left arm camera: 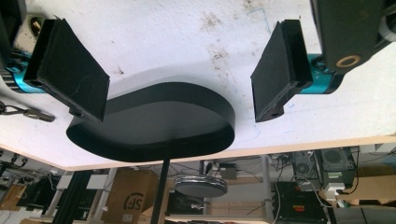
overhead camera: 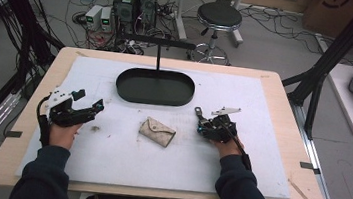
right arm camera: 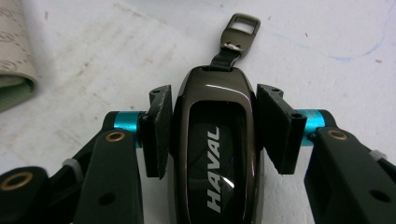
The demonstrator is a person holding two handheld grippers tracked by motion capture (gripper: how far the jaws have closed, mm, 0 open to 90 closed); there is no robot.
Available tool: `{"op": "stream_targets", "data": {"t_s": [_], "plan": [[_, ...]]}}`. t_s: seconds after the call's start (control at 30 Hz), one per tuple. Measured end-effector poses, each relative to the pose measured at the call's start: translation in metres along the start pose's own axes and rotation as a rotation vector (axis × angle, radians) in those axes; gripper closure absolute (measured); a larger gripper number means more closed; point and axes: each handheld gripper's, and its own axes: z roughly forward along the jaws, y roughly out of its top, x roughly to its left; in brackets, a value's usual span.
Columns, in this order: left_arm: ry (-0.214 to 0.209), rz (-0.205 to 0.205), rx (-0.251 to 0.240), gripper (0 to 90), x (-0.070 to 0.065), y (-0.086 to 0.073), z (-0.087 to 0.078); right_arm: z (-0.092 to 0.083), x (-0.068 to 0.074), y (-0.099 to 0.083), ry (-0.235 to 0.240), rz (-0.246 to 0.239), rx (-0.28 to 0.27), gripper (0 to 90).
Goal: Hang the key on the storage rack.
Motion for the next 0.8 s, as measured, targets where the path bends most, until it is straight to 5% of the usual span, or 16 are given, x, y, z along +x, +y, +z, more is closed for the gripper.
{"op": "stream_targets", "data": {"t_s": [0.43, 0.8], "plan": [[0.006, -0.002, 0.002, 19.1, 0.001, 0.0, 0.0, -0.024, 0.004, 0.018, 0.024, -0.029, -0.126, 49.7], [0.008, -0.006, 0.002, 19.1, 0.002, -0.001, 0.0, -0.037, 0.009, 0.055, 0.045, -0.04, -0.228, 49.7]]}}
